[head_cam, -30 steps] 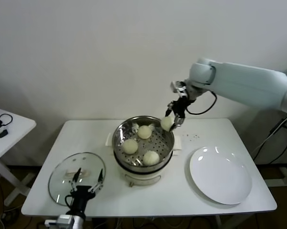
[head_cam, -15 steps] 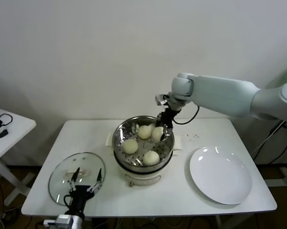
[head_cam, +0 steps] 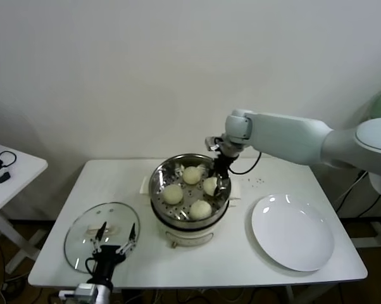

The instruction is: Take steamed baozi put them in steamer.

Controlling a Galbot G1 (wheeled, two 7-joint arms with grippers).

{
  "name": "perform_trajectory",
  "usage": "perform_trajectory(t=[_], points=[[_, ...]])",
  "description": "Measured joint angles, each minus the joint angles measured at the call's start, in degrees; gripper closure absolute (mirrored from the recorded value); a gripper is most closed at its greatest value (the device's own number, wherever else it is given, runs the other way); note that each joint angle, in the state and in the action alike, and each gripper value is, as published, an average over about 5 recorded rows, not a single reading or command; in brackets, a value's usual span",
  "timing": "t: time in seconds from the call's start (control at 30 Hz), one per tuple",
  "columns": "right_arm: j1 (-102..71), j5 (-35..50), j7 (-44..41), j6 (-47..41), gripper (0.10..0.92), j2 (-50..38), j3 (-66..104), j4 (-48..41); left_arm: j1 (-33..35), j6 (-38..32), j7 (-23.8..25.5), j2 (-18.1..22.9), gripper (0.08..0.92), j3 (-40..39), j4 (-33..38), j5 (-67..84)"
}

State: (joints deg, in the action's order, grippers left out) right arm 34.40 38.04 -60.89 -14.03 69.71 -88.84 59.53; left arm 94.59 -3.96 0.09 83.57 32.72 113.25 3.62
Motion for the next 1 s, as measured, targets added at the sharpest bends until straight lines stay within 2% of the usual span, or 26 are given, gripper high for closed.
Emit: perform_trajectory(t=[0.37,0.47,0.63,1.0], points=[[-1.31,-0.77,0.36,-0.03,0.337,0.16,0.49,-0.33,-0.21,0.11,-0.04,0.0,0.177,-0.26,-0.1,-0.19],[-1.5,-0.85,0.54,0.17,0.313,0.19,0.62,-0.37,-0.21,0.12,-0.05,0.0,0.177,-0.25,-0.1,-0.21],[-1.53,-0.89,0.43,0.7,0.217,0.2,0.77,-0.28,-0.33,0.17,-0.08,0.0,0.177,-0.28,-0.1,-0.22],[0.36,0.08,-0.84,1.7,0.203,-1.06,2.38,0.59,-0.47,0.23,-0.12,-0.15,0.177,-0.47,-0.14,-0.21]])
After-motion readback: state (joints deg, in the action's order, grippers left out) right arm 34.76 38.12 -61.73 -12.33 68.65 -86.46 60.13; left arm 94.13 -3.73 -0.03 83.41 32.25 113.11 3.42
